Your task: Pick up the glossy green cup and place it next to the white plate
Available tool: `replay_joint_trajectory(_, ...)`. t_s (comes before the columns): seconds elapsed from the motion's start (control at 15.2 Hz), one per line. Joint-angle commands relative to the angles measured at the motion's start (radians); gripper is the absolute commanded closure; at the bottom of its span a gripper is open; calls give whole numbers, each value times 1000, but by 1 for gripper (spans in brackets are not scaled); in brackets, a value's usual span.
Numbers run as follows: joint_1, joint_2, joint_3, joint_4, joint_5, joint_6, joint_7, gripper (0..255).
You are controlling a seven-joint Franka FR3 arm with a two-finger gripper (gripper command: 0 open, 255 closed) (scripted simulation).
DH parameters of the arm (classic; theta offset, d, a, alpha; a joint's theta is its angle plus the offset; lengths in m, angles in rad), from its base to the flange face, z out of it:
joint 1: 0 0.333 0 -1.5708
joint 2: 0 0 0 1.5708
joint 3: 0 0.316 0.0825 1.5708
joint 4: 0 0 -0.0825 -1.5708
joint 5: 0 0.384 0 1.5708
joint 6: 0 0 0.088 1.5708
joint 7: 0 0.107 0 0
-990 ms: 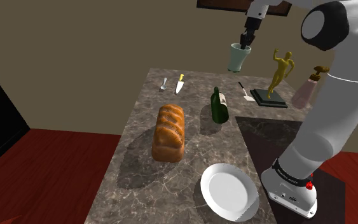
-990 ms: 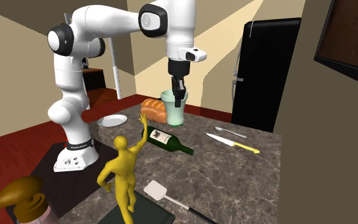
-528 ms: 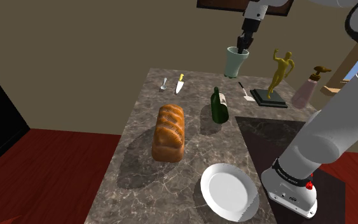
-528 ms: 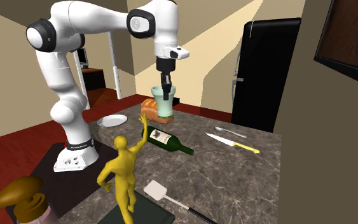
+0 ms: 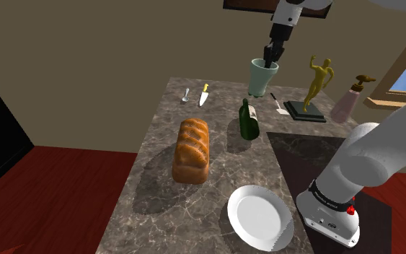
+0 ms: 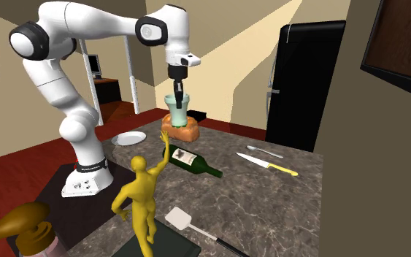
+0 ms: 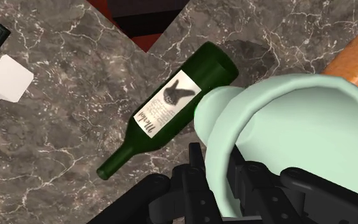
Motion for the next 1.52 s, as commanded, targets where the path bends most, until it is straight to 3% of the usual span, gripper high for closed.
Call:
replay_joint_trajectory(0.0,12,-49,38,-48,0,5,54,255)
replay_joint_trajectory(0.73,84,-235,247,-224,70,18,321,255)
replay_joint_trajectory(1.45,178,-290,468,-267,193,45,584,255)
